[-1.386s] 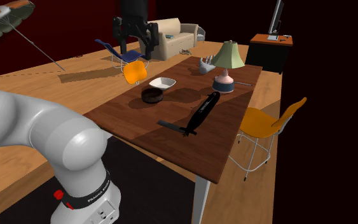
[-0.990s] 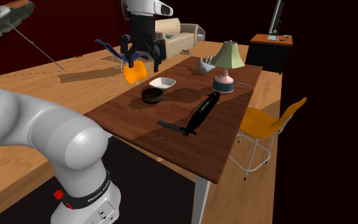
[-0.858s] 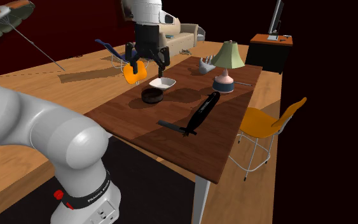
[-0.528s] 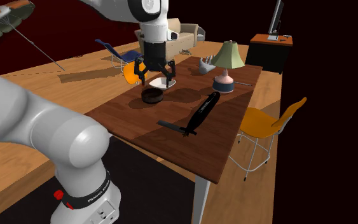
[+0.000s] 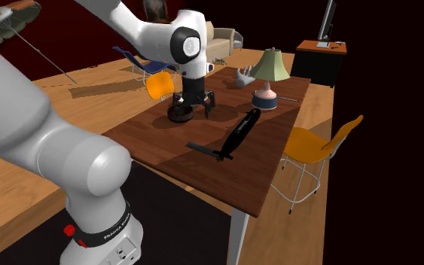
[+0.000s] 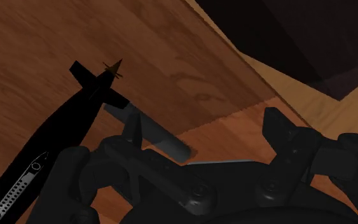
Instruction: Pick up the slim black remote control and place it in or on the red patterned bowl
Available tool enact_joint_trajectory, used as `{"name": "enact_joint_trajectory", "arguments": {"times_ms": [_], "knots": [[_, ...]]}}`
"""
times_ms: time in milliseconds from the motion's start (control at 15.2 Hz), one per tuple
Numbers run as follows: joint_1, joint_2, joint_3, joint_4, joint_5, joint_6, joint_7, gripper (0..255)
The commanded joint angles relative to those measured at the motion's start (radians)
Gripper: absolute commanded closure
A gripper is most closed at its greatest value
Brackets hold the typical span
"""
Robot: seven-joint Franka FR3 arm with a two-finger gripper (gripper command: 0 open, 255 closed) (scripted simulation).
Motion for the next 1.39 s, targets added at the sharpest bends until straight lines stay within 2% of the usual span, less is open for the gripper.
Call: {"name": "enact_joint_trajectory", "arguments": {"times_ms": [0,330,660,990,1254,1320], "knots": [[0.020,0.078,-0.011,0.001,0.002,0.090,-0.066,0],[0.065,0.276,-0.028,0.031,0.033,0.282,-0.234,0],[0.090,0.482,-0.010,0.094,0.097,0.447,-0.416,0],[0.078,0.682,0.051,0.185,0.150,0.581,-0.586,0],[0.058,0.835,0.107,0.274,0.150,0.667,-0.689,0],[0.057,0.838,0.109,0.276,0.149,0.669,-0.690,0]]}}
